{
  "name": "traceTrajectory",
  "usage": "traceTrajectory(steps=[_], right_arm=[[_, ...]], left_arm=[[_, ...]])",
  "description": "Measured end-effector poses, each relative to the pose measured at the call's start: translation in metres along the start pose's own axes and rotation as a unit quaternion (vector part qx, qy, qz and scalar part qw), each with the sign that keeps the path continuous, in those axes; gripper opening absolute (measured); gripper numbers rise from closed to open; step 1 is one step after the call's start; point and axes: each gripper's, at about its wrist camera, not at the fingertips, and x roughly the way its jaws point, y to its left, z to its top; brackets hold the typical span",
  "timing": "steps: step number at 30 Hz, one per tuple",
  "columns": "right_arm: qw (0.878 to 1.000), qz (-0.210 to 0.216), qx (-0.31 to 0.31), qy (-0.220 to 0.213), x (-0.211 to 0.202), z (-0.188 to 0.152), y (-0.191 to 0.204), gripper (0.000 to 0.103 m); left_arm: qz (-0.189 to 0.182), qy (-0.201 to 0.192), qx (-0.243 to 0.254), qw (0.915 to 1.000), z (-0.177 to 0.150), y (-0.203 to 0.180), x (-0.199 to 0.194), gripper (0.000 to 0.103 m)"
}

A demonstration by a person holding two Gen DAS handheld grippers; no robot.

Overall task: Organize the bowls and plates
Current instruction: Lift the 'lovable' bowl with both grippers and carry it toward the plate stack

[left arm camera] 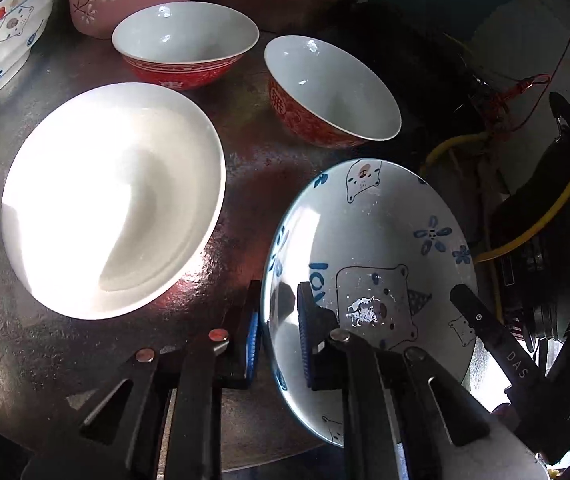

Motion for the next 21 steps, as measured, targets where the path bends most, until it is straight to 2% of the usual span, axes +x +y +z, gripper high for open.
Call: traceTrajectory(steps=[7, 15, 21], right_arm=[[0.999, 0.026, -0.013, 0.033, -0.017, -0.034, 0.004, 0.009], [0.994, 0.083, -0.01, 0.07, 0.002, -0.022, -0.005, 0.013], [0.995, 0.073, -0.021, 0.066, -0.003, -0.025, 0.001, 0.011]], left_arm=[[-0.009, 0.02, 0.011, 0.9997, -0.021, 0.022, -0.017, 0.015], [-0.032, 0.042, 0.018, 0.9984, -0.009, 0.025, -0.009, 0.016], [-0.017, 0.035, 0.028, 0.9989, -0.013, 0.016, -0.012, 0.016]])
